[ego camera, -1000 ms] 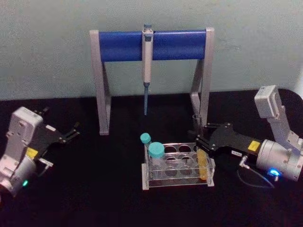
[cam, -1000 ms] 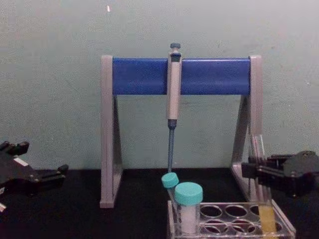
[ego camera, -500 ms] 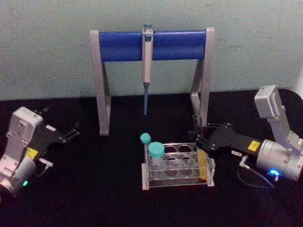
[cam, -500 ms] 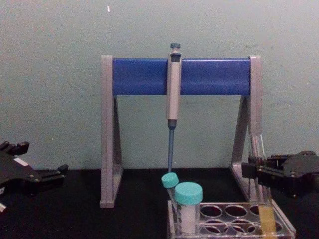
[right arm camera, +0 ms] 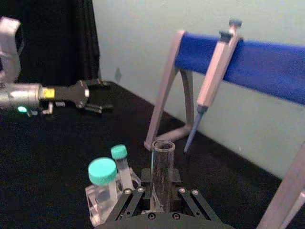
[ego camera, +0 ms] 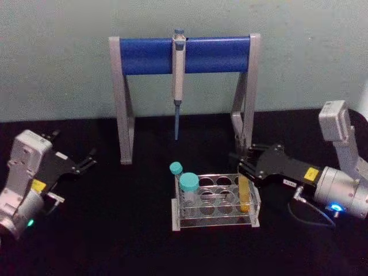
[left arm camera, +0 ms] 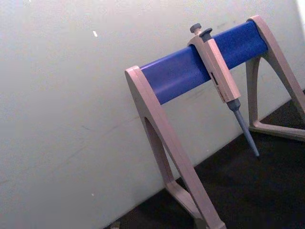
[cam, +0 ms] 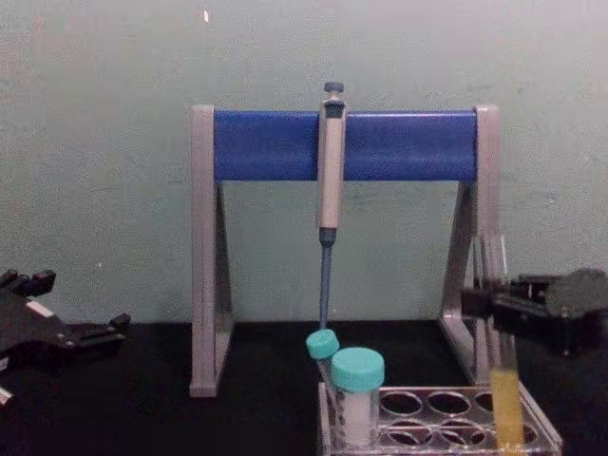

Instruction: Pick up the test tube from the test tube rack, shake it, then place it back into the test tube rack.

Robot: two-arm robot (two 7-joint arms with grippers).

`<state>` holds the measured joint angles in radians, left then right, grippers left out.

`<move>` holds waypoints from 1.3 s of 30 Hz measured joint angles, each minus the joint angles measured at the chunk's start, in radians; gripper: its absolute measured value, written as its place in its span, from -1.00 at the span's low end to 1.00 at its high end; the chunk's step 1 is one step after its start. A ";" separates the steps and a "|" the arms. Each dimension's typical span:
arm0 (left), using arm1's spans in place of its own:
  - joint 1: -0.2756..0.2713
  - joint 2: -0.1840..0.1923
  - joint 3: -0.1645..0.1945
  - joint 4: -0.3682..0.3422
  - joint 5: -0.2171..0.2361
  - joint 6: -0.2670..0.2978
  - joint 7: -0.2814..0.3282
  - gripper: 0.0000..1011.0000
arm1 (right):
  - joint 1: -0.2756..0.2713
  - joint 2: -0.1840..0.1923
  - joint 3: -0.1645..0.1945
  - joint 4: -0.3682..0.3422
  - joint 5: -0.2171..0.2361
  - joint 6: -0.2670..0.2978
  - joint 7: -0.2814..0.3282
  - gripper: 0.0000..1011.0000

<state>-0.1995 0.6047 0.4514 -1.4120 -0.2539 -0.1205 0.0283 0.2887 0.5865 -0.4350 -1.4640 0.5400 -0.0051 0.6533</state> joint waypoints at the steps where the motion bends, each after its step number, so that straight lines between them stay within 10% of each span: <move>1: 0.000 0.000 0.000 0.000 0.000 0.000 0.000 0.98 | 0.000 0.000 0.000 0.000 0.000 0.000 0.000 -0.53; 39: 0.000 0.000 0.000 0.000 0.000 0.000 0.000 0.98 | 0.008 -0.048 0.088 -0.038 0.055 -0.135 -0.032 -0.53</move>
<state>-0.1996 0.6047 0.4514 -1.4119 -0.2539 -0.1205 0.0283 0.2969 0.5383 -0.3471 -1.5023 0.5953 -0.1400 0.6215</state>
